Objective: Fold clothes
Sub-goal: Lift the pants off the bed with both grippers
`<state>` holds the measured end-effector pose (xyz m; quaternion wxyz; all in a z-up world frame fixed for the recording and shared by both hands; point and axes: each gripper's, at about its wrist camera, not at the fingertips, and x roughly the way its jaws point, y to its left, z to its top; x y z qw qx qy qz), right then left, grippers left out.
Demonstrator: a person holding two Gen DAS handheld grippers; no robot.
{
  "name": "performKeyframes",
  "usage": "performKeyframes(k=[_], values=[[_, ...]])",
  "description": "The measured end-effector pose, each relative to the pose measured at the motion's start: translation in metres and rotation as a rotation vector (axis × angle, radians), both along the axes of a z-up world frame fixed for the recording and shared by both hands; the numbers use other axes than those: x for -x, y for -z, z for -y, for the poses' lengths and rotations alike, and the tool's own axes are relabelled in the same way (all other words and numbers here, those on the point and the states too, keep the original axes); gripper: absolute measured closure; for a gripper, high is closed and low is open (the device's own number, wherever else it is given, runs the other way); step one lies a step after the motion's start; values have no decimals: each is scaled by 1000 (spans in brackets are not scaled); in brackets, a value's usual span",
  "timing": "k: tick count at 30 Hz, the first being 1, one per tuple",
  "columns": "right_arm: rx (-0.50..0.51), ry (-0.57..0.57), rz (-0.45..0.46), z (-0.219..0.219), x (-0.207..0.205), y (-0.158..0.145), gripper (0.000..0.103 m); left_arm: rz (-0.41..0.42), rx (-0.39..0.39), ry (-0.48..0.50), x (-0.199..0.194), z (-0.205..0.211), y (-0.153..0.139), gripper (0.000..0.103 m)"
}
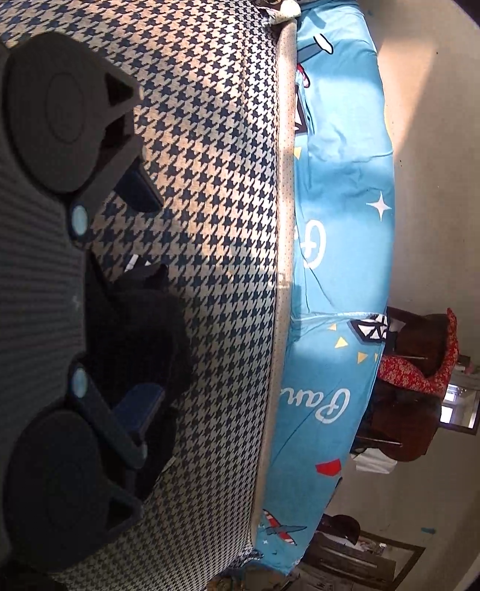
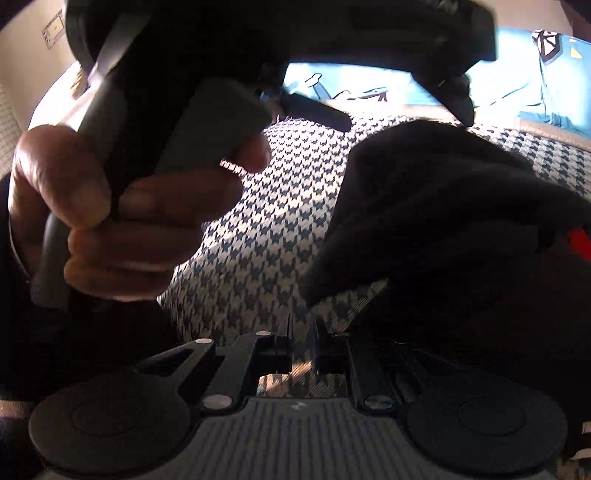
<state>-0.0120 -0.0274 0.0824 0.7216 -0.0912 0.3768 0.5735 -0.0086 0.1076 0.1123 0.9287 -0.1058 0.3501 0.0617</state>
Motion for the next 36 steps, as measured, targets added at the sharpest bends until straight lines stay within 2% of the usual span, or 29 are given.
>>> performKeyframes(k=[7, 12, 18, 21, 27, 31, 36], values=[[17, 24, 20, 19, -2, 0, 90, 9, -15, 75, -1, 16, 0, 0], [24, 86, 36, 42, -10, -4, 87, 11, -20, 154, -2, 32, 3, 0], [28, 145, 71, 69, -17, -9, 85, -20, -89, 203, -10, 54, 15, 0], [25, 180, 88, 82, -21, -12, 84, -70, -140, 162, -18, 57, 24, 0], [0, 278, 106, 95, -23, -24, 80, -175, -163, 20, -30, 37, 43, 0], [-20, 364, 113, 94, -39, -32, 79, -214, -100, -72, -32, 12, 50, 0], [-49, 476, 90, 101, -58, -45, 79, -224, -75, -179, -30, -10, 49, 0]])
